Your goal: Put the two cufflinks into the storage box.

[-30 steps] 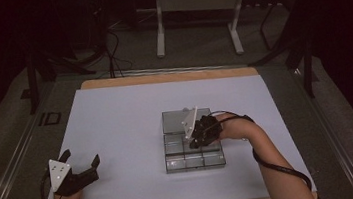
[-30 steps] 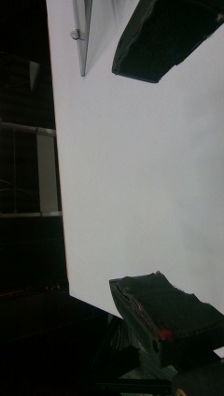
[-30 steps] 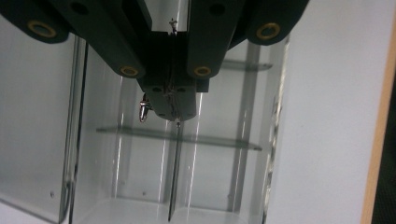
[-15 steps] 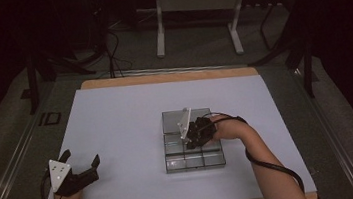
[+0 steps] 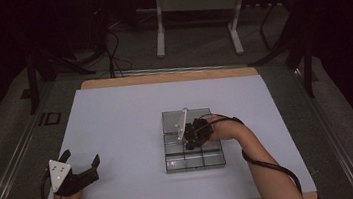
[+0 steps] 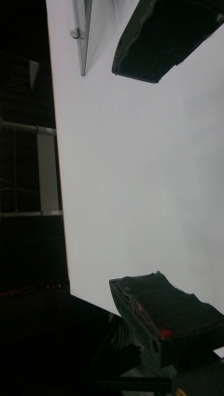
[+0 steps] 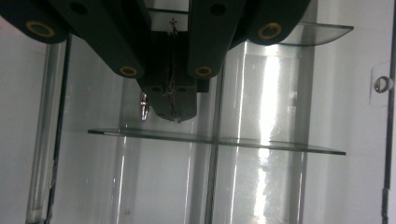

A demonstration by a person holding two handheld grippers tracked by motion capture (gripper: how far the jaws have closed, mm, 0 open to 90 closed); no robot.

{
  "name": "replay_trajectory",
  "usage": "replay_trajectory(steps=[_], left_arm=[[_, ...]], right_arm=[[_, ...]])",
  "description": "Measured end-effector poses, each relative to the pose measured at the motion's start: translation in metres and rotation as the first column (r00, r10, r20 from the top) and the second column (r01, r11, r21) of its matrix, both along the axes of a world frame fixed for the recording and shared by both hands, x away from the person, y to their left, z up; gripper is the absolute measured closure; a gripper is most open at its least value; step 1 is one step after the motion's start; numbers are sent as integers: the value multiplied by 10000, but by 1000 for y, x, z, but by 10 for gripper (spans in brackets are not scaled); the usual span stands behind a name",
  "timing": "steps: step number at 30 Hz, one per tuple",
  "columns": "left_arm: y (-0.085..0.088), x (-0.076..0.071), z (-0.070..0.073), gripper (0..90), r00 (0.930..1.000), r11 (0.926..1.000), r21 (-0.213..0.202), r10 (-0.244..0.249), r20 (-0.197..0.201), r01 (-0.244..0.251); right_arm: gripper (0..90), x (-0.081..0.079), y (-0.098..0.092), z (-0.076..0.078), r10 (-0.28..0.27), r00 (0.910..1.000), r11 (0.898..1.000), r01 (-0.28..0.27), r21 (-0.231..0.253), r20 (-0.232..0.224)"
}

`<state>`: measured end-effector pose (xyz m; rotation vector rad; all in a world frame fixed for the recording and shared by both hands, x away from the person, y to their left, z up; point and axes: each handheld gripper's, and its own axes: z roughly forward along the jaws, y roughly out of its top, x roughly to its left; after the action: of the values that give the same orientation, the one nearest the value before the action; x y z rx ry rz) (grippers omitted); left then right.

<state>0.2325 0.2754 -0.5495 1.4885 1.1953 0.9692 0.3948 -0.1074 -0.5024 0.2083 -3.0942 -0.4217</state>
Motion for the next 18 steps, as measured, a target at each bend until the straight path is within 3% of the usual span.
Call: replay_trajectory(steps=[2, 4, 14, 18], left_arm=[[0, 0, 0, 17, 10000, 10000, -6, -1, -5, 1], [0, 0, 0, 17, 10000, 10000, 8, -2, 2, 2], [0, 0, 0, 17, 10000, 10000, 9, -1, -4, 1], [0, 0, 0, 17, 10000, 10000, 24, -7, -12, 7]], right_arm=[[818, 0, 1, 2, -63, 10000, 9999, 63, 134, 28], [816, 2, 0, 5, -263, 9995, 9992, 269, 303, -184], [787, -3, -7, 28, -551, 9985, 9984, 552, 116, -64], [769, -6, -12, 37, -702, 9975, 9974, 702, -184, 40]])
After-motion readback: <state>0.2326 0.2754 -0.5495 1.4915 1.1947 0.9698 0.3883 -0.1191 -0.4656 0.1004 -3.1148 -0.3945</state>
